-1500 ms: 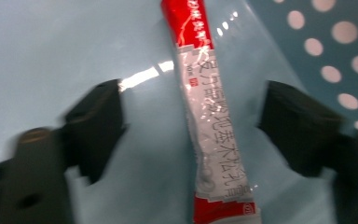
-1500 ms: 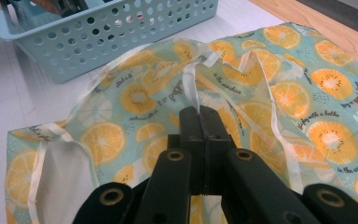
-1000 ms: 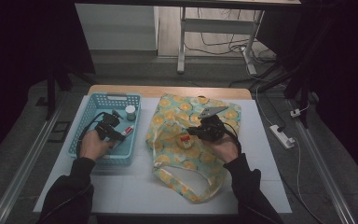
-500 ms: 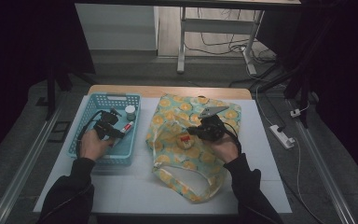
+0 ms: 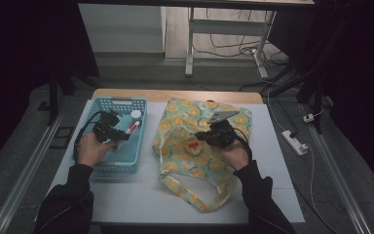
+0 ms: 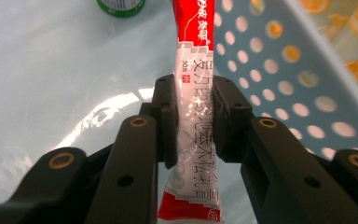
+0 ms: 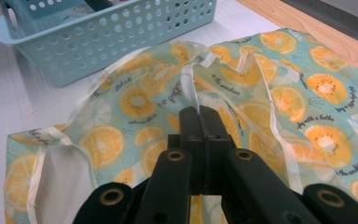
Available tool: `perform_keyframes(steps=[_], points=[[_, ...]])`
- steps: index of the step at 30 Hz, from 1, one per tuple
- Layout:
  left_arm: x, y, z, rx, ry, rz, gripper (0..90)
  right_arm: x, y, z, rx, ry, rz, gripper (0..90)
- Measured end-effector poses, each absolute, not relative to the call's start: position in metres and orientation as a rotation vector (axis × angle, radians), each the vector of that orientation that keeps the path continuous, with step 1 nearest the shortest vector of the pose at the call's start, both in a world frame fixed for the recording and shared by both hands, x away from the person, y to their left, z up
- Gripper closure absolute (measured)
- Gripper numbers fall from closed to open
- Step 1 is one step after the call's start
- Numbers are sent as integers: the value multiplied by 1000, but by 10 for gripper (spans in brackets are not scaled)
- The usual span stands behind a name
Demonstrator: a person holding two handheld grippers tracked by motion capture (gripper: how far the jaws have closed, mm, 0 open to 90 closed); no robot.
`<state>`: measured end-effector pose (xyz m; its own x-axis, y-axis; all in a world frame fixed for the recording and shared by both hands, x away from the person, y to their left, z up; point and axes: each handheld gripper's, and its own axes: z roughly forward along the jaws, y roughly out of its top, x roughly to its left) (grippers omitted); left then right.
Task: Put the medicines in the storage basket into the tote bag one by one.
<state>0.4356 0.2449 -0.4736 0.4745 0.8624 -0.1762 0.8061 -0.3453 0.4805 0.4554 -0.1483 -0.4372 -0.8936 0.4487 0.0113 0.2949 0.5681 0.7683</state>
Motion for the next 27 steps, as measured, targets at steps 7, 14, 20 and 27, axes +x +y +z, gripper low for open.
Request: perform_keyframes(steps=[7,14,20,27], points=[[427,244,-462,2198,1334,174,729,455,-149,-436,625,2609,1232,898],[414,237,-451,2207,1272,186,728,455,-149,-435,624,2602,1237,898],[405,228,-442,2202,1224,180,728,455,-149,-435,621,2601,1238,898],[395,209,-432,2214,1161,151,728,455,-150,-434,624,2596,1242,898]])
